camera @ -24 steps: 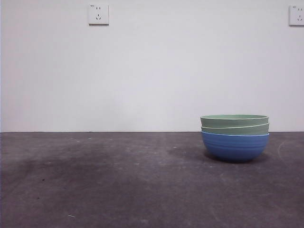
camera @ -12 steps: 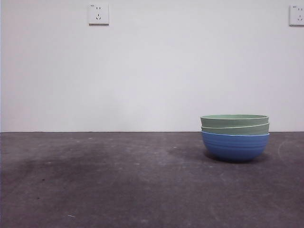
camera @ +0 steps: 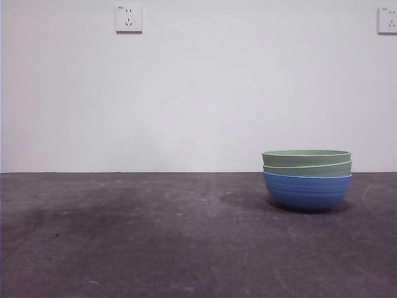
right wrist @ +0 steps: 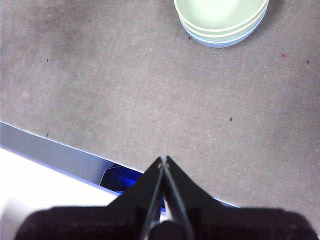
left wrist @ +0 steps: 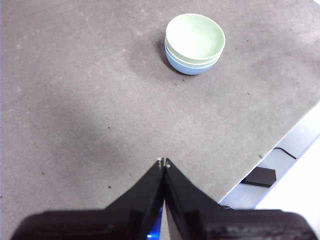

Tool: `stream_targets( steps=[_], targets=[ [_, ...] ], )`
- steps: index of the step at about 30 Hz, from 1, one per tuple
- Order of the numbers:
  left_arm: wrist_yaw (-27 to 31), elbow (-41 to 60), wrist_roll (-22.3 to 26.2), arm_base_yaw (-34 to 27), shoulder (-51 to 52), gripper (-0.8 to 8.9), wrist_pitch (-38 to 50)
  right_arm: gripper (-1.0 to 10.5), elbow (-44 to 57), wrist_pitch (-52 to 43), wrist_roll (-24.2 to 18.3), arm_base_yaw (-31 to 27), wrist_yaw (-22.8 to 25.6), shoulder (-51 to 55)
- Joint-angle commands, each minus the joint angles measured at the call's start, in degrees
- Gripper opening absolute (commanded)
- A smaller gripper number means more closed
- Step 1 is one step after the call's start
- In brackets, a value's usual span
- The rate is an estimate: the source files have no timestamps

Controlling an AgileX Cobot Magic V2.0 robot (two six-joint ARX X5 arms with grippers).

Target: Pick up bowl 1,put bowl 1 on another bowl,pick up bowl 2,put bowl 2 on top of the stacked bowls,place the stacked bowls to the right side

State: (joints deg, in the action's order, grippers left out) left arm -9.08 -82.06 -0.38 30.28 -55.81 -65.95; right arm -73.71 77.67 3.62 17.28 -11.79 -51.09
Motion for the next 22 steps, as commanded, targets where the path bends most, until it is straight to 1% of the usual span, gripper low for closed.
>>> stream_targets(
  steps=[1, 3, 4, 5, 7, 9, 12, 15, 18, 22],
  targets=[
    [0.04, 0.17, 1.29, -0.87, 1.09, -0.03, 0.52, 0.0, 0.24, 0.79, -0.09, 0.04, 0.17, 0.11],
    [0.42, 0.33, 6.36, -2.75, 2.64, -0.03, 2.84, 0.0, 0.24, 0.76, -0.09, 0.04, 0.17, 0.11],
    [0.31, 0.61, 8.55, -4.28, 3.98, -0.03, 5.31, 0.0, 0.24, 0.79, -0.09, 0.04, 0.17, 0.11],
    [-0.15, 1.25, 10.14, -5.79, 5.42, -0.03, 8.46, 0.0, 0.24, 0.79, -0.09, 0.04, 0.17, 0.11],
    [-1.36, 4.48, 12.61, -9.57, 9.77, -0.03, 17.92, 0.0, 0.24, 0.79, -0.09, 0.04, 0.17, 0.11],
    [-1.97, 9.2, 13.09, -13.22, 14.53, -0.03, 27.12, 0.0, 0.24, 0.79, -0.09, 0.04, 0.17, 0.11],
    [-1.07, 18.03, 13.18, -18.82, 22.01, -0.03, 39.5, 0.0, 0.24, 0.79, -0.09, 0.04, 0.17, 0.11],
    [2.21, 27.17, 14.14, -23.43, 28.52, -0.03, 48.48, 0.0, 0.24, 0.79, -0.09, 0.04, 0.17, 0.11],
    [4.39, 36.46, 14.1, -27.08, 34.18, -0.03, 54.25, 0.0, 0.24, 0.79, -0.09, 0.04, 0.17, 0.11],
    [4.39, 47.5, 13.81, -29.79, 40.26, -0.03, 56.98, 0.0, 0.24, 0.79, -0.09, 0.04, 0.17, 0.11]
  ],
)
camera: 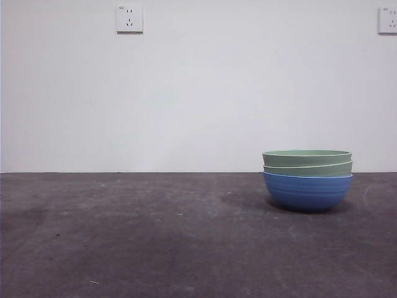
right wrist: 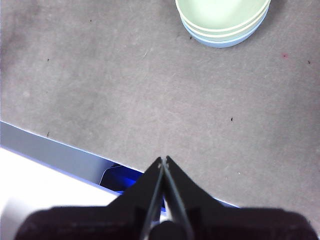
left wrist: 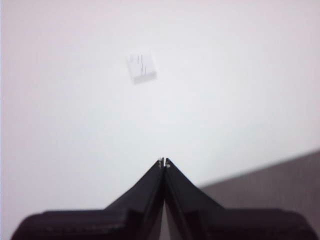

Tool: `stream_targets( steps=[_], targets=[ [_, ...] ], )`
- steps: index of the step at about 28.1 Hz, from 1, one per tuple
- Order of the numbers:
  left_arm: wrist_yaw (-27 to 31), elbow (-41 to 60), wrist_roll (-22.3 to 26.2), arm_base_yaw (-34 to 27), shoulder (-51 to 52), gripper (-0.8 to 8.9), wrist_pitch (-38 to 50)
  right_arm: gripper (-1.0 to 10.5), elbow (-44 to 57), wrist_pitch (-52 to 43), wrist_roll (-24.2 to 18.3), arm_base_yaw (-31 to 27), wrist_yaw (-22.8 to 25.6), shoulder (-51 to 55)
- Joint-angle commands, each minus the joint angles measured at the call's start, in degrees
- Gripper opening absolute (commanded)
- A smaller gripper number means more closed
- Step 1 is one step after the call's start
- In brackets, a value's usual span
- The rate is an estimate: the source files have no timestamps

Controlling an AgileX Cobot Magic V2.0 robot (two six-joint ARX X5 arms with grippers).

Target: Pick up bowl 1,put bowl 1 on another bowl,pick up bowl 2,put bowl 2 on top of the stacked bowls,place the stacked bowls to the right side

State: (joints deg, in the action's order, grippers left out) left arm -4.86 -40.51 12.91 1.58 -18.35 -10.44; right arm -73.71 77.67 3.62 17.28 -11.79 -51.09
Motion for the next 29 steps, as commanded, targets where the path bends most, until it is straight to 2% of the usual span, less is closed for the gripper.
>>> stream_targets(
  steps=[1, 6, 12, 21, 29],
  targets=[
    [0.17, 8.44, 0.39, -1.51, 3.96, -0.03, 2.03, 0.0, 0.24, 0.79, -0.09, 0.04, 0.17, 0.11],
    [0.17, 21.4, -2.47, -2.45, 9.09, -0.03, 6.38, 0.0, 0.24, 0.79, -0.09, 0.04, 0.15, 0.11],
    [0.17, 32.13, -4.61, -2.45, 13.73, -0.03, 9.86, 0.0, 0.24, 0.79, -0.09, 0.04, 0.17, 0.11],
    [0.24, 39.08, -8.76, -2.47, 17.86, -0.03, 9.55, 0.0, 0.24, 0.79, -0.09, 0.04, 0.17, 0.11],
    [0.11, 40.19, -13.44, -2.47, 18.25, -0.03, 4.55, 0.0, 0.24, 0.79, -0.09, 0.04, 0.17, 0.11]
  ],
)
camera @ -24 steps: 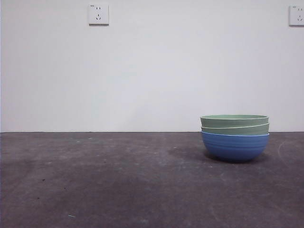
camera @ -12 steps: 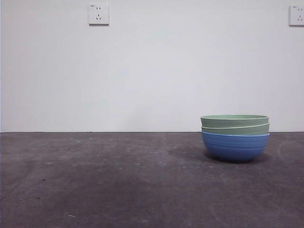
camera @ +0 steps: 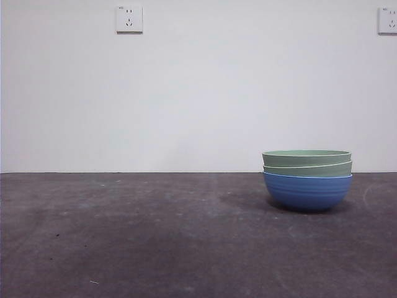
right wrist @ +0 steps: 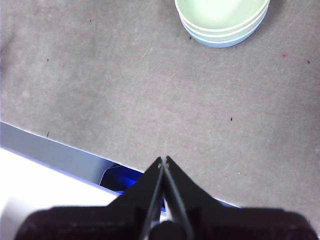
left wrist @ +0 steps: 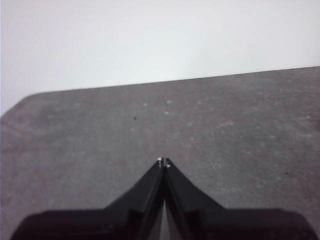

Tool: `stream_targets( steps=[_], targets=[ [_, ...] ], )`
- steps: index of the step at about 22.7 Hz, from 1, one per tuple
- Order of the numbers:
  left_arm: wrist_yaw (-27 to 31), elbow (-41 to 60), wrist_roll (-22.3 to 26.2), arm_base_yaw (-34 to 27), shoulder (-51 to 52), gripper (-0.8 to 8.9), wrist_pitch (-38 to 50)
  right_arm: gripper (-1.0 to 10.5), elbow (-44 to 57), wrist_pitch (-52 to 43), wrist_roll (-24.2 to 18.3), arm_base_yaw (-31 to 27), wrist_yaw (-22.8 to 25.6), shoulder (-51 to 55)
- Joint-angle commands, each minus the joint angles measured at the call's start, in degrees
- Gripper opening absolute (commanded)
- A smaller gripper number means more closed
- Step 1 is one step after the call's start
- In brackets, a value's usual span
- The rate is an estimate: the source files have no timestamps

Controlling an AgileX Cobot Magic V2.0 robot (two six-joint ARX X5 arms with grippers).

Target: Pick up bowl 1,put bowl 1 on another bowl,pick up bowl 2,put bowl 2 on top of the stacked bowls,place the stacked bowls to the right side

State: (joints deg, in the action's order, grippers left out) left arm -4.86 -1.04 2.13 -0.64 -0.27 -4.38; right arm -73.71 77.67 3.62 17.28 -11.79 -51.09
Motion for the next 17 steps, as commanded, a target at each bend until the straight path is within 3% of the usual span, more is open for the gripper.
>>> stream_targets(
  steps=[1, 3, 17],
  targets=[
    [0.09, 0.72, -4.07, -0.24, 0.17, -0.03, -2.93, 0.0, 0.24, 0.79, -0.09, 0.04, 0.17, 0.11],
    [0.07, 0.72, -6.64, -0.22, 0.17, -0.03, -5.9, 0.0, 0.24, 0.79, -0.09, 0.04, 0.17, 0.11],
    [0.26, 0.7, -6.67, -0.2, 0.15, -0.03, -6.05, 0.0, 0.24, 0.79, -0.09, 0.04, 0.17, 0.11]
  ],
)
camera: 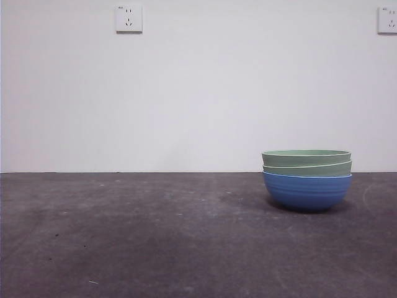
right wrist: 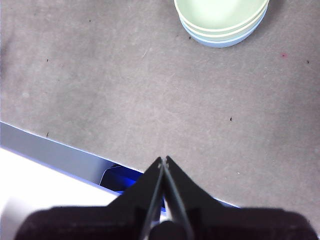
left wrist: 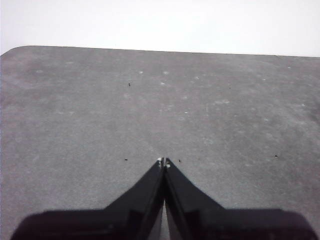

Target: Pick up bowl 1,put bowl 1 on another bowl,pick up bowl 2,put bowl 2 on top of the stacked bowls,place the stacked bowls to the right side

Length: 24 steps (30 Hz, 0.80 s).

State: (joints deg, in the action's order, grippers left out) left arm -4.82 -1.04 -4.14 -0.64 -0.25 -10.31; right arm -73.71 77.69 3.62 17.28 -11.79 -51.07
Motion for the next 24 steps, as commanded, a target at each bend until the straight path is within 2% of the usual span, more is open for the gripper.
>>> stream_targets(
  steps=[1, 7, 10, 14, 18, 24],
  targets=[
    [0.22, 0.7, -0.39, -0.2, 0.13, -0.03, -0.13, 0.0, 0.24, 0.76, -0.09, 0.04, 0.17, 0.09],
    [0.22, 0.7, -0.39, -0.2, 0.13, -0.03, -0.13, 0.0, 0.24, 0.76, -0.11, 0.04, 0.17, 0.09],
    [0.22, 0.7, -0.39, -0.2, 0.13, -0.03, -0.13, 0.0, 0.26, -0.74, -3.5, -0.55, 0.79, 0.31],
    [0.22, 0.7, -0.39, -0.2, 0.13, -0.03, -0.13, 0.0, 3.21, -12.52, -3.93, -4.92, 1.01, 6.54],
    [0.22, 0.7, -0.39, -0.2, 0.13, -0.03, -0.13, 0.0, 13.33, -27.15, -3.15, -8.74, -6.36, 16.24],
    [0.24, 0.68, -0.39, -0.2, 0.13, -0.03, -0.15, 0.0, 35.54, -46.56, -4.11, -12.07, -2.34, 31.26]
  ],
)
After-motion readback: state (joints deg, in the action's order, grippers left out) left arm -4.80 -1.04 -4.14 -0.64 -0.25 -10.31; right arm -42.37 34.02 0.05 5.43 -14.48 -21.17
